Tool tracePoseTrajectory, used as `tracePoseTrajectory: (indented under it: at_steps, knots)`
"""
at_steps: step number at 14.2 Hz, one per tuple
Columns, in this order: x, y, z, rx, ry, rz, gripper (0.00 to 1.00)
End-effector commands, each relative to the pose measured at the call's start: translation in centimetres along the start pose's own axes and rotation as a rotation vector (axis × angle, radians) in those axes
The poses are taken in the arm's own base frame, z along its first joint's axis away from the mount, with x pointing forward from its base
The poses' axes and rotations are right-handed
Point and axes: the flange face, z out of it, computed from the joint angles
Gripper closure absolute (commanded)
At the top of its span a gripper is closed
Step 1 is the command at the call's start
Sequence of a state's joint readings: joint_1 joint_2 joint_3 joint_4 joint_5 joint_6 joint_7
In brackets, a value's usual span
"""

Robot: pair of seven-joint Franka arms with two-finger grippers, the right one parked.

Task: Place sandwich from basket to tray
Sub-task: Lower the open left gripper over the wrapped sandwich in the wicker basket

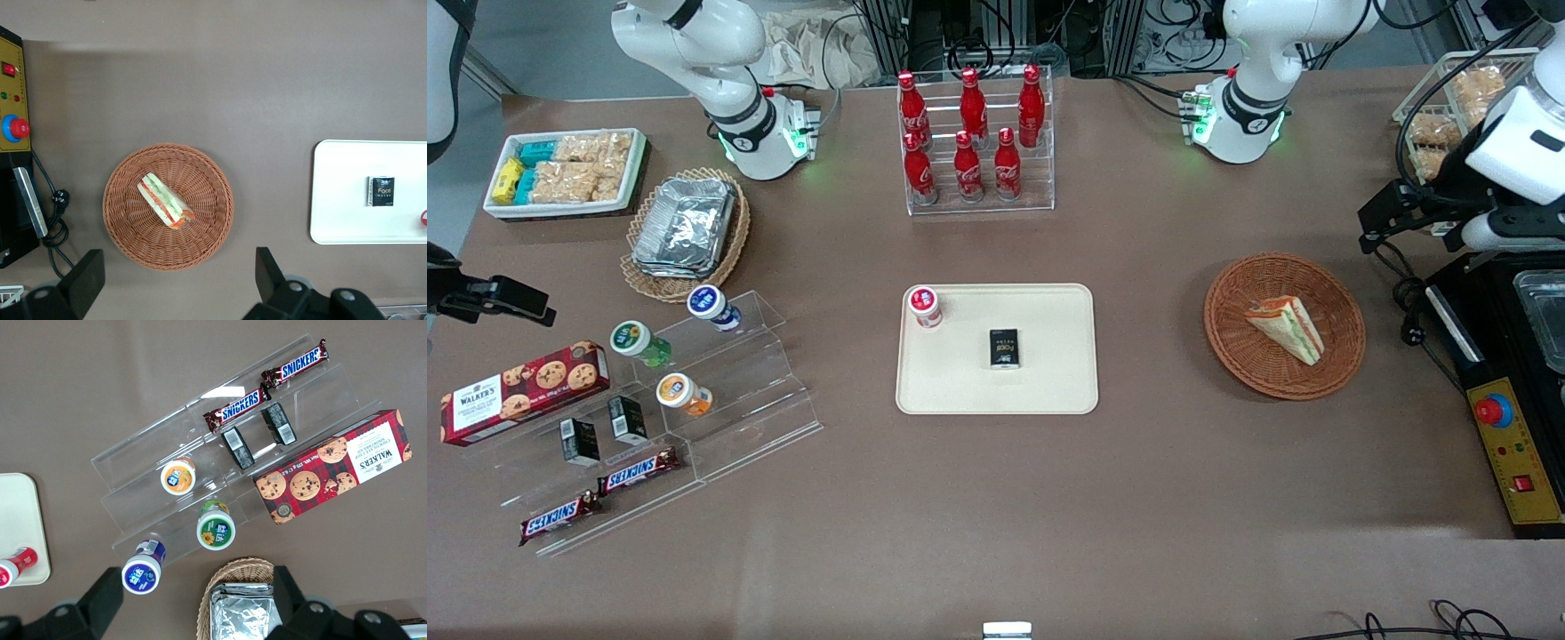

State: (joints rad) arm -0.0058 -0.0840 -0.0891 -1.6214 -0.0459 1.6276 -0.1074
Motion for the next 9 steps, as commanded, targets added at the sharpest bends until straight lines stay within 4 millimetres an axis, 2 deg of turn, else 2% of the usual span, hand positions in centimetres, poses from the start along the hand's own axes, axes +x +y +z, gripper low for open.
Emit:
tracePoseTrajectory:
  at_steps: [1,4,9]
  knots:
    - [0.4,-0.4,0.0,0.012,-0.018,0.01,0.0]
    - [0.8,-0.1,0.9,0.002,-0.036,-0.008,0.0]
    - [-0.1,-2.0,6.7,0.018,-0.1,-0.207,0.0]
